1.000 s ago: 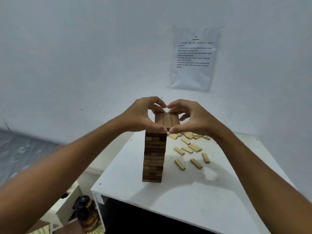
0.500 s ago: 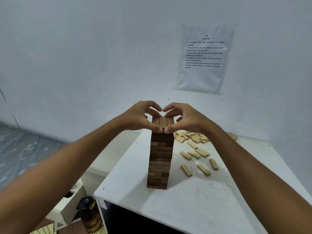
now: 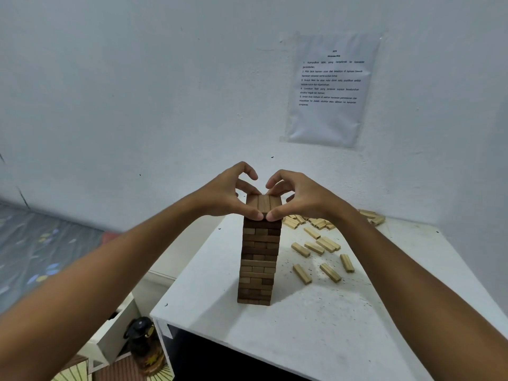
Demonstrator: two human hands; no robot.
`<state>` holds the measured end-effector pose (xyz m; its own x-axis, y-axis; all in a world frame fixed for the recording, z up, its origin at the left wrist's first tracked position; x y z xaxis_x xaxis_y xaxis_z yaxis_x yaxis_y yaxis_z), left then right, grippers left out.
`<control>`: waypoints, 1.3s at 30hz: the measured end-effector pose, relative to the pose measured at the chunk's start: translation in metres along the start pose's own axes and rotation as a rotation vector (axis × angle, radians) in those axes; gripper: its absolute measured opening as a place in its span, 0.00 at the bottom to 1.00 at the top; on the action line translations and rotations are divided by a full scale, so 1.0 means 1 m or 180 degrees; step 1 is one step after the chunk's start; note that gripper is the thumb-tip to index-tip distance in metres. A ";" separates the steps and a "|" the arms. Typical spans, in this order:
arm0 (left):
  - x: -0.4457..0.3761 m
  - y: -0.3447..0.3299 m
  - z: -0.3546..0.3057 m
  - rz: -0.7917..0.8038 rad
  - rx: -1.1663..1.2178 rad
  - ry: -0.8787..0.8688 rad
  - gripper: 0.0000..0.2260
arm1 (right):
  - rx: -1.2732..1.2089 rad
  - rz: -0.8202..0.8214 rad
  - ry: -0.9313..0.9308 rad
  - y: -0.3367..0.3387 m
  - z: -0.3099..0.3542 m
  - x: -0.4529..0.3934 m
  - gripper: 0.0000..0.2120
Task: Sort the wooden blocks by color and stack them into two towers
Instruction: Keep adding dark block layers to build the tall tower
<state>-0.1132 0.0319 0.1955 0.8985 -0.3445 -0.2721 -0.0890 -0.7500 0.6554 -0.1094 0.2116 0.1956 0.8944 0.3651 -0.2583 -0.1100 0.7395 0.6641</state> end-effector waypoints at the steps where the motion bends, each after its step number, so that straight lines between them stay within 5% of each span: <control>1: 0.000 0.000 0.000 0.0003 0.0001 0.0004 0.33 | -0.0004 0.0007 0.0000 0.000 0.000 0.000 0.26; 39: 0.001 -0.002 0.007 0.0028 -0.0033 -0.0018 0.31 | 0.0024 0.0075 0.0006 -0.005 0.000 0.003 0.28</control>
<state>-0.1155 0.0292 0.1887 0.8953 -0.3542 -0.2703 -0.0924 -0.7411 0.6650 -0.1064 0.2091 0.1919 0.8908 0.3833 -0.2439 -0.1277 0.7264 0.6753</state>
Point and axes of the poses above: each hand's wrist, its own x-axis away from the middle knuckle, its own y-axis out of the back of the hand, z = x × y, the point moved 4 cm from there along -x, towards the middle knuckle, and after that the axes turned 6 degrees about -z, right-handed, at the moved point
